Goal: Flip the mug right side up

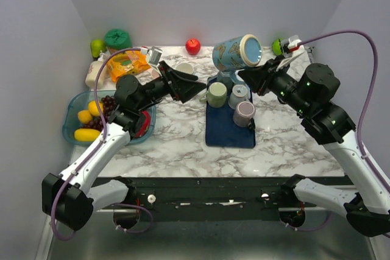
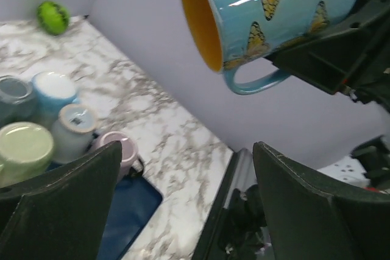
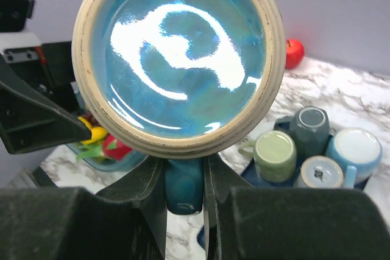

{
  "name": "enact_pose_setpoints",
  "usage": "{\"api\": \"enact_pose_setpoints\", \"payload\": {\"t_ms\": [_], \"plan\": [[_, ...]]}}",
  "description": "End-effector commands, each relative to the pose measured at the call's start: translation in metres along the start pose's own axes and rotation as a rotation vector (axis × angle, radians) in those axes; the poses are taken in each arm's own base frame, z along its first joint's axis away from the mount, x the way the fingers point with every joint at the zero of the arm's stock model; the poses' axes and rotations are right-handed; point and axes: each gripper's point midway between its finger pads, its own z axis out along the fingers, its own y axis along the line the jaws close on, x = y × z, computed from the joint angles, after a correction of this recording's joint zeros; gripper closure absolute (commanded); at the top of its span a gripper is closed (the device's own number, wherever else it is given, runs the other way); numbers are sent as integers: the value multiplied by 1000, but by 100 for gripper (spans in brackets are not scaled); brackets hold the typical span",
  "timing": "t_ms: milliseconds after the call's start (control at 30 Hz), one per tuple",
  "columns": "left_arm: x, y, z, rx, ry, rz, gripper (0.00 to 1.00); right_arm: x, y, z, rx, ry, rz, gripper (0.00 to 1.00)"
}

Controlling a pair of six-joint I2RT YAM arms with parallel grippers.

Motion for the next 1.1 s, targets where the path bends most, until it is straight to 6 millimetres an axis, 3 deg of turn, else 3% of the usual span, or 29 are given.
{"api": "enact_pose_setpoints", "payload": {"t_ms": [0, 133, 233, 400, 667, 800, 933, 1067], "plan": [[-31, -67, 9, 279, -106, -27, 3, -85, 43, -20, -169, -254, 21, 99], [-50, -94, 24, 387, -139, -35, 3, -102, 59, -27, -243, -290, 43, 99], [-56, -103, 35, 432, -137, -46, 3, -109, 68, -31, -289, -302, 55, 99], [-61, -95, 58, 412, -121, -90, 8, -118, 77, -35, -333, -330, 76, 99], [-63, -118, 60, 557, -119, -157, 18, -125, 83, -38, -372, -363, 88, 99], [-63, -117, 61, 549, -133, -171, 18, -124, 82, -35, -369, -373, 91, 99], [-65, -110, 63, 494, -157, -175, 10, -129, 82, -36, -376, -405, 86, 99], [-61, -113, 65, 493, -141, -187, 12, -130, 84, -38, -390, -423, 86, 99]]}}
